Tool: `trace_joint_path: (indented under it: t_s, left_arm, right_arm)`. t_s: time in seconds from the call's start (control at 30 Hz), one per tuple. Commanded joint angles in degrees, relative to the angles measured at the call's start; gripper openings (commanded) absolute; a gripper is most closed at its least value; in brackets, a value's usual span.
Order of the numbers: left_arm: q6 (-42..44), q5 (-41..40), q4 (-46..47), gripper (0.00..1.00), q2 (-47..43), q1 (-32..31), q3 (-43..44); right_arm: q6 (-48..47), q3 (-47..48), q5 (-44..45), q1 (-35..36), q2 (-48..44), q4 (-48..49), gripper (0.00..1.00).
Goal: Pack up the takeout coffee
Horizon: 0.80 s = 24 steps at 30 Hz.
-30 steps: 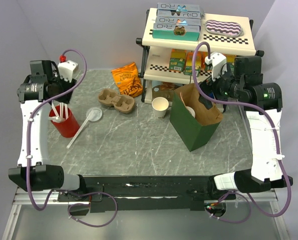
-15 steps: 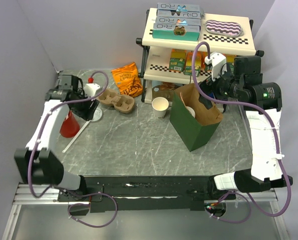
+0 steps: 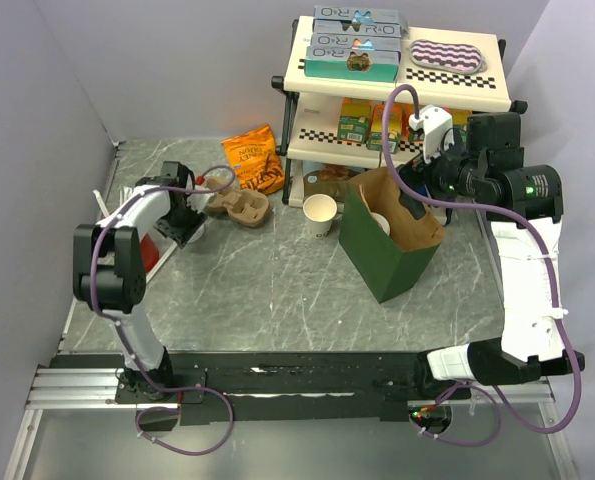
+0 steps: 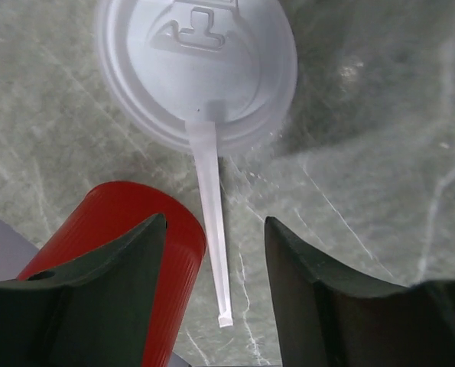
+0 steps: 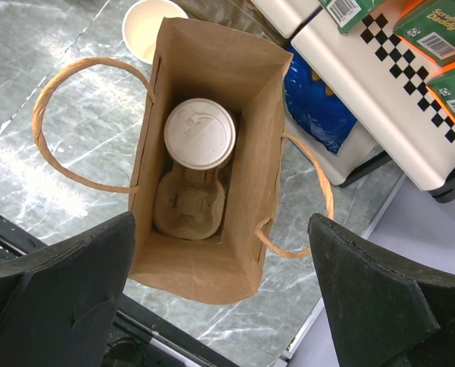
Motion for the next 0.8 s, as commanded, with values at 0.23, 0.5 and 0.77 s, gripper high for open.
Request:
trace_joint_path:
  t_s: [0.23,0.5,0.77]
  left_arm:
    - [-1.62,-3.05,1.15,0.45,10.24,1.74,5.93]
    - [-2.23,-2.08,-0.51,0.23,10.95,2.27,7.60]
    - [-3.90,8.86,-13.05,0.04,-0.19,0.43,11.12]
  right_arm:
    - [-0.92,-0.13,2.53,-0.31,-1.47,-0.96,1.00]
    - [-1.01,-0.83,2.97,-0.23,-1.56,-0.61,1.00]
    - [-1.36,-1.36,3.32,-0.40,-1.82,0.27,1.00]
